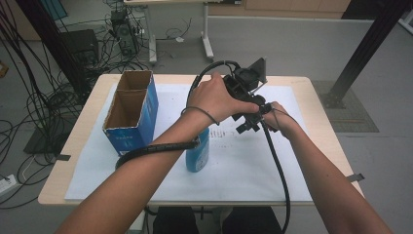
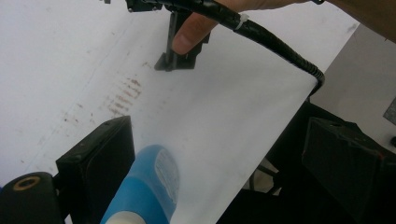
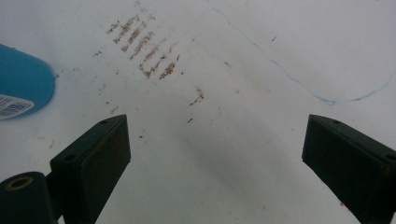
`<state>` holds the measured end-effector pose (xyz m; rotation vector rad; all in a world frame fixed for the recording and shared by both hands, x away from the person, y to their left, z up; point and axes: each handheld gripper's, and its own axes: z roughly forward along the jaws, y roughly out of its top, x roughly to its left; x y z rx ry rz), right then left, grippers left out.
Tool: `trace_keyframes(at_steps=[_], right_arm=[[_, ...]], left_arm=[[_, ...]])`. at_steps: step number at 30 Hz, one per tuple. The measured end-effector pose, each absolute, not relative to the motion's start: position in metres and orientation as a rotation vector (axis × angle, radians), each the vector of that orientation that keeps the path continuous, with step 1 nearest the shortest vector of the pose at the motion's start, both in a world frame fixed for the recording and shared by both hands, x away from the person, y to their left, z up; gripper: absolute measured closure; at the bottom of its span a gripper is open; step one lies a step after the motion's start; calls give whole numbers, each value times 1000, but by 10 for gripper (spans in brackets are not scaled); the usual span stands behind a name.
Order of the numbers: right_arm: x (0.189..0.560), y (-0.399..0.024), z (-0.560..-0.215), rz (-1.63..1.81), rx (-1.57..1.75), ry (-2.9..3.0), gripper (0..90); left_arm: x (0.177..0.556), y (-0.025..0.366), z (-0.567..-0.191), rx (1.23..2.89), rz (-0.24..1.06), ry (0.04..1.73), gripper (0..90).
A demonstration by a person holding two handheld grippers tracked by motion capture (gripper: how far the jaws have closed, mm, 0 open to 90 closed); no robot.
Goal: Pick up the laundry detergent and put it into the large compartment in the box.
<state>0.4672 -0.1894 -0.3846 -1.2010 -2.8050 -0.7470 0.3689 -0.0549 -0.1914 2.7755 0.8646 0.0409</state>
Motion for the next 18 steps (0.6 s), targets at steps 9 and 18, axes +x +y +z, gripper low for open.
trace_keyframes(at_steps=[9,18], right_arm=[[466,-187,-384,-742,-1194,-2809,73],[466,-186,-384,-747,-1192,-2809,74]], left_arm=[[367,-49,-189,2762,42,878,96],[365,-37,-180,2752,60,900,96]])
